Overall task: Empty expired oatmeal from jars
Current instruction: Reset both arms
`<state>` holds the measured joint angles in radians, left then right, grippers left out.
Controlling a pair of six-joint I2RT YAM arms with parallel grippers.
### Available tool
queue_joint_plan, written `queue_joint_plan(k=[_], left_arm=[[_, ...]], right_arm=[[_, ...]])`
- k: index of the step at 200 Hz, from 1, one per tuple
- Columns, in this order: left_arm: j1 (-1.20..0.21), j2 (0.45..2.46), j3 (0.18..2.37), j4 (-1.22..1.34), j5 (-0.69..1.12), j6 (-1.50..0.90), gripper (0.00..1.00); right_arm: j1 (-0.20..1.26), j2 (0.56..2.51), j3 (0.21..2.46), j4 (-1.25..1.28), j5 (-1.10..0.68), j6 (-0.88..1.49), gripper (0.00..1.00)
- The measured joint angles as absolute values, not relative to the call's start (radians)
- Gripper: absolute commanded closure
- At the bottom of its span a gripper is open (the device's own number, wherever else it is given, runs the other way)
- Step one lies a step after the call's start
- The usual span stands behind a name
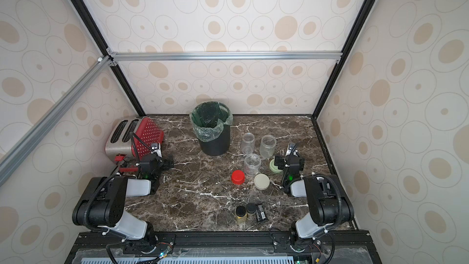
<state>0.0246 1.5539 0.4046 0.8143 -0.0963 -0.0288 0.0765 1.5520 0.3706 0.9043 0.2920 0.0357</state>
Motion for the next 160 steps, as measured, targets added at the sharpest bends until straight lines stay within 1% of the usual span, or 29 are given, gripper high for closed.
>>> queue_joint_plan(k=[160], left_arm=[[0.025, 1.554, 0.404, 0.814, -0.096, -0.029, 0.01]], right_arm=[[0.073, 1.559, 0.39, 0.902, 0.285, 0.036, 0.0]])
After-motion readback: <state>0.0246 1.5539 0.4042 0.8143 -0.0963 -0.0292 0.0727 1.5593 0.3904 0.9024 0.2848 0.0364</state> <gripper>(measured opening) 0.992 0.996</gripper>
